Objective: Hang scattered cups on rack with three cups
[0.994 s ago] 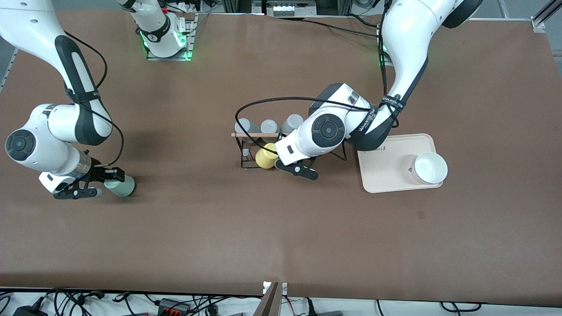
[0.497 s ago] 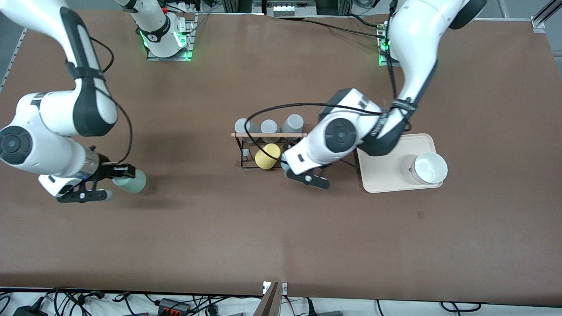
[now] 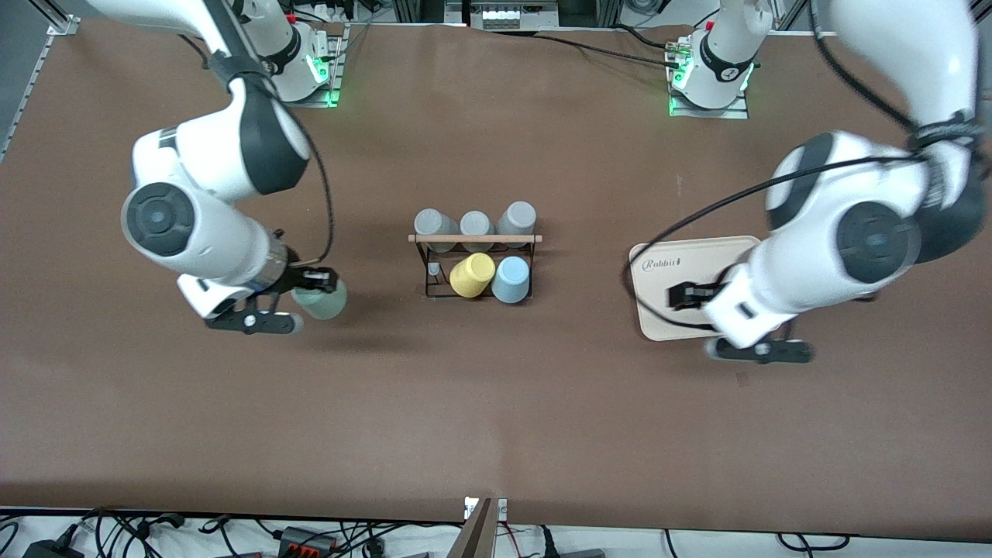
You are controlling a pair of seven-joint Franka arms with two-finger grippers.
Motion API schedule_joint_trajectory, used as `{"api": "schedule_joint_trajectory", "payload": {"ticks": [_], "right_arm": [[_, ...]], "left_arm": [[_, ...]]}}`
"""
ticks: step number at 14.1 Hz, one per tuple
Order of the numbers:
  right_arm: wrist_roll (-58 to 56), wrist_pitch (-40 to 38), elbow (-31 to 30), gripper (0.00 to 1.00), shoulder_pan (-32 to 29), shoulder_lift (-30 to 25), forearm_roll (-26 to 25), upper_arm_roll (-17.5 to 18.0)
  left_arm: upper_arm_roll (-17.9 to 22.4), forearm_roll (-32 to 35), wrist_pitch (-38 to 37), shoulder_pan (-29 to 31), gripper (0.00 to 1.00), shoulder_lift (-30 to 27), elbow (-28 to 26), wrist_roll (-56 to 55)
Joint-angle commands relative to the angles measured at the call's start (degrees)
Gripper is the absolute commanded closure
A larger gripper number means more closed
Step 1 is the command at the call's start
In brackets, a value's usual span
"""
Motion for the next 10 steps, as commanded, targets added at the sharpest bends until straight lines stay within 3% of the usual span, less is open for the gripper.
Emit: {"api": "schedule_joint_trajectory", "payload": {"ticks": [1,2,4,7,8,10], "right_arm": [[8.24,-0.93,3.26,0.74,4.68,1.76,1.25,-0.48],[10.97,-0.84,3.26,0.74,6.09,1.76,1.25,-0.48],[15.02,-0.84,3.26,0.74,8.9,1.93,1.17,-0.57],[20.21,1.61,3.26,0.74,11.63,2.9,1.08,-0.57],[21.44,1.97,3.26,0.74,12.42,2.99,1.08,-0.57],[23.46,2.15,3.26,0.74,13.39,3.77,0.9,-0.57]], "left_arm": [[-1.02,0.68,-9.15,1.53,0.0,-6.93,-1.22,-0.27],[-0.85,0.59,-13.37,1.88,0.0,-8.95,-1.91,-0.45],[-0.93,-1.06,-14.2,3.71,0.0,-10.89,-5.5,-1.67],[0.46,-4.41,-5.28,5.13,0.0,-16.51,-16.81,-1.86],[2.73,-4.42,-2.54,4.44,0.0,-18.71,-20.87,-1.25],[7.65,-4.6,-0.49,0.68,0.0,-20.48,-23.89,-0.89]]}}
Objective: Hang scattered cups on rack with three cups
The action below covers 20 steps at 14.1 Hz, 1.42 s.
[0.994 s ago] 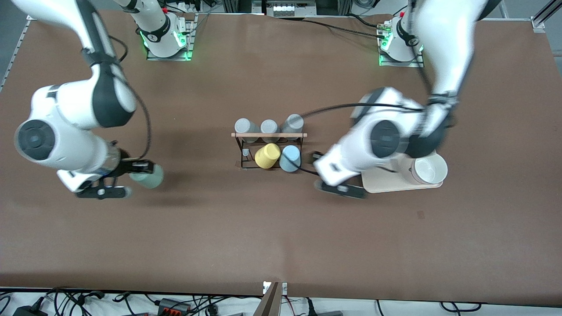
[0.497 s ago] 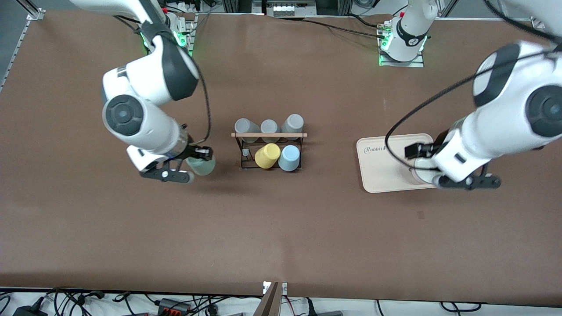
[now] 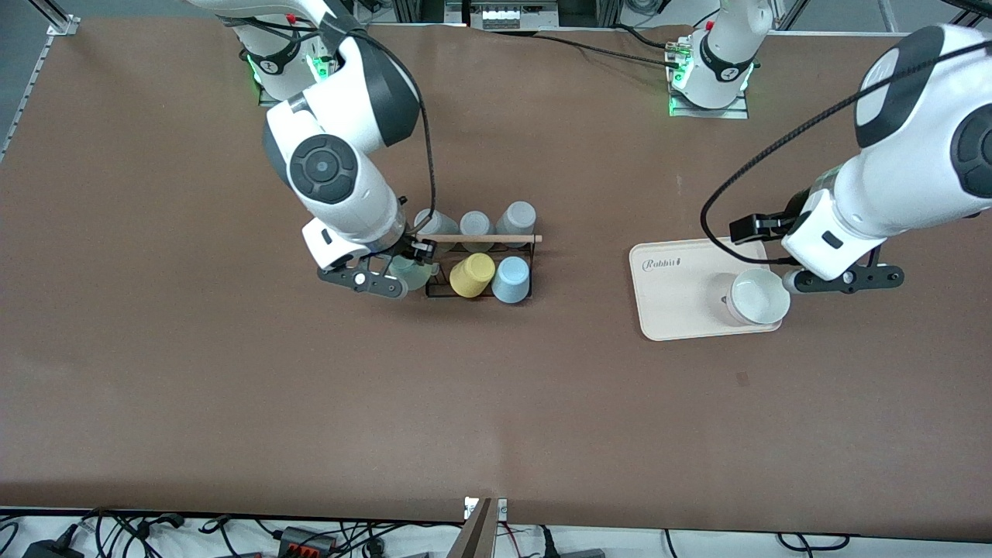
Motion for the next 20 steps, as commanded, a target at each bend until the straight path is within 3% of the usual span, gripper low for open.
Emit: {"api": "schedule_joint_trajectory", "payload": {"ticks": [1,3,4,5,7,9,11,15,17,19,20], "right_arm": [[3.66,0.94,1.85,0.74,1.82,2.31,0.08,-0.59],[3.85,2.61,1.76,0.74,2.62,3.45,-0.45,-0.68],[3.85,3.22,1.67,0.74,2.62,4.07,-1.06,-0.68],[3.85,4.27,1.67,0.74,2.62,4.68,-1.5,-0.68],[3.76,5.77,1.41,0.74,2.8,5.83,-1.94,-0.68],[3.85,6.13,1.23,0.74,3.58,6.97,-3.69,-0.68],[3.94,6.57,1.14,0.74,3.68,7.76,-3.79,-0.68],[3.85,6.74,0.71,0.74,3.68,8.82,-3.88,-0.68],[3.85,8.32,-0.34,0.72,3.76,8.82,-3.88,-0.68],[3.85,8.77,-0.7,0.61,3.68,8.82,-3.79,-0.59],[3.76,8.77,-0.61,0.46,3.59,8.73,-3.7,-0.59]], "left_arm": [[9.15,-2.26,3.6,-5.93,0.0,-5.95,-7.99,2.84],[20.31,-3.86,4.05,-16.11,0.0,-6.12,-7.82,6.11],[23.75,-4.12,4.05,-19.29,0.0,-5.69,-6.86,6.72],[24.48,-3.86,3.96,-19.75,0.0,-4.9,-4.93,6.46],[24.58,-3.68,2.91,-19.32,0.0,-2.44,-1.06,6.2],[24.67,-3.51,0.98,-18.97,0.0,-2.34,-0.87,6.9],[23.62,-4.38,4.29,-15.64,0.0,-3.65,-1.74,8.22],[19.49,-4.3,14.47,-11.41,0.0,-13.22,-17.88,7.78],[19.48,-3.59,15.21,-10.01,0.0,-12.64,-16.88,8.48],[15.91,-3.5,15.03,-6.07,0.0,-11.22,-13.63,12.06],[13.7,-3.59,14.34,-3.79,0.0,-11.31,-13.27,12.52]]}}
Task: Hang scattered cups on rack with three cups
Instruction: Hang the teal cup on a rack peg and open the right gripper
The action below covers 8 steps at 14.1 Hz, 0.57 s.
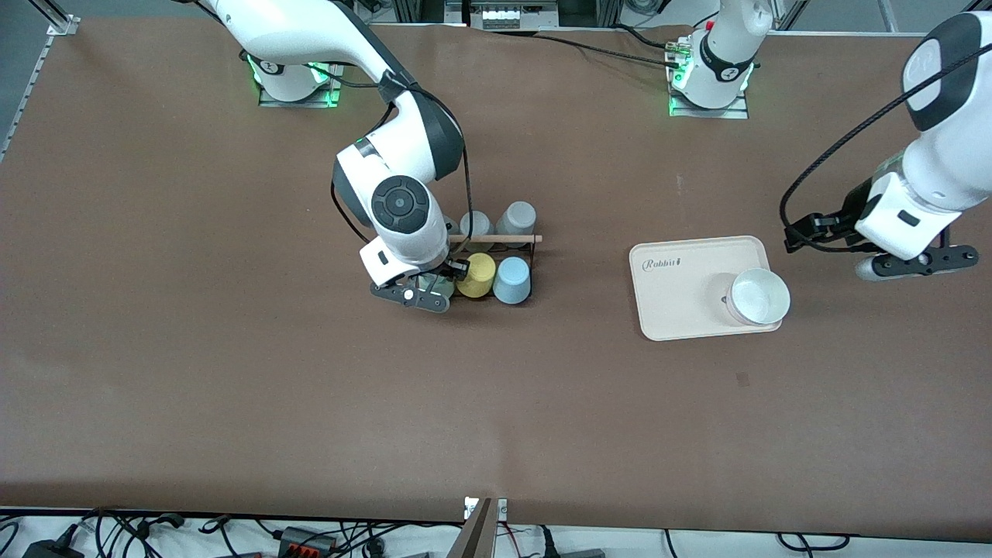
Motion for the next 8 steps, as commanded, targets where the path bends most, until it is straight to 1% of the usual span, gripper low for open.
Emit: {"api": "schedule_joint_trajectory", "payload": {"ticks": [1,2,3,5,7,8], "right_arm": [[0.91,1.17,-0.23,0.2,0.42,0.15,-0.2,-0.45],[0.13,0.91,0.03,0.03,-0.02,0.06,-0.03,-0.54],[-0.06,0.56,0.3,0.0,-0.37,-0.81,-0.02,-0.62],[-0.49,0.2,0.65,0.0,-1.16,-3.71,-0.37,-0.8],[-5.48,-0.67,0.74,0.0,-1.51,-7.04,-0.64,-1.24],[-7.16,-1.29,0.74,0.0,-2.47,-8.54,-0.55,-2.11]], "left_arm": [[-6.47,-0.34,-1.92,5.5,0.0,-1.35,0.65,2.52],[-6.84,-0.52,-2.72,5.42,0.0,-1.44,0.83,2.25],[-7.01,-0.43,-2.81,5.42,0.0,-1.62,1.18,1.03],[-7.1,-0.34,-3.16,5.42,0.0,-1.62,1.44,-0.12],[-7.1,-0.34,-3.08,5.34,0.0,-1.62,1.62,0.23],[-7.1,-0.34,-3.08,5.34,0.0,-1.62,1.62,0.49]]}}
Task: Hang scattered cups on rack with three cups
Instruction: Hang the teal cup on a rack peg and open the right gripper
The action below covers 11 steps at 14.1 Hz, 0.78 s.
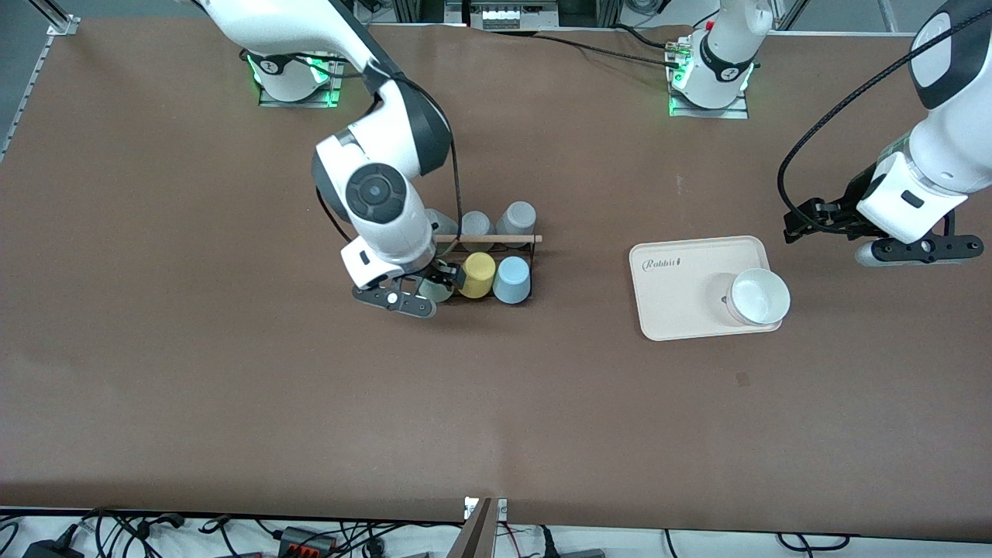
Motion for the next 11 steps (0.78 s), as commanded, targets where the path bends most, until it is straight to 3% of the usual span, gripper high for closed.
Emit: {"api": "schedule_joint_trajectory", "payload": {"ticks": [1,5,11], "right_arm": [[-4.49,-3.72,-0.47,0.0,-3.25,-5.34,0.01,-1.4],[-7.29,-14.26,6.55,0.0,-13.0,-6.67,0.28,-1.32],[-26.7,-19.99,4.91,0.0,-23.38,-13.95,-0.07,-1.58]], "left_arm": [[-0.77,-0.34,-1.17,0.91,0.0,-0.4,0.69,0.26],[-0.77,-0.34,-1.17,0.56,0.0,-0.31,0.78,0.52],[-2.08,-0.08,-1.26,0.3,0.0,-0.57,0.86,3.07]]}}
